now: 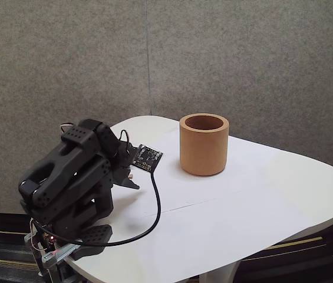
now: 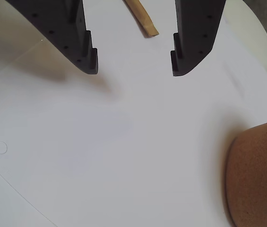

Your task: Grab the pen and put it in the pen holder.

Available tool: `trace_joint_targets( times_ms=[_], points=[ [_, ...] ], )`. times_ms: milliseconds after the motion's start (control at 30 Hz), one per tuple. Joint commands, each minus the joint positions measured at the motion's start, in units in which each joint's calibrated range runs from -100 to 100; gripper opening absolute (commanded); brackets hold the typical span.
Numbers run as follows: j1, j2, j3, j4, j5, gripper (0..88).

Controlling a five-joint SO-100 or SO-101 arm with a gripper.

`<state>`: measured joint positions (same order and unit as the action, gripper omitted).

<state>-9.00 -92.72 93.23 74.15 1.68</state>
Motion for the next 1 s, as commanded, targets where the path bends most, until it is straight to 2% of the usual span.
trace_joint_targets(
  times_ms=[0, 333, 433, 633, 733, 967],
  points=[
    [-0.6, 0.2, 0.1, 0.8, 0.0, 21.6],
    [-0.7, 0.9, -2.2, -1.1, 0.0, 21.6],
    [-0.2, 1.1, -7.9, -4.7, 0.0, 21.5],
    [-0.7, 2.3, -21.2, -4.7, 0.0, 21.5],
    [-1.9, 8.6, -27.5, -4.6, 0.0, 21.5],
    [-12.3, 31.1, -48.8, -4.1, -0.1, 21.5]
  ],
)
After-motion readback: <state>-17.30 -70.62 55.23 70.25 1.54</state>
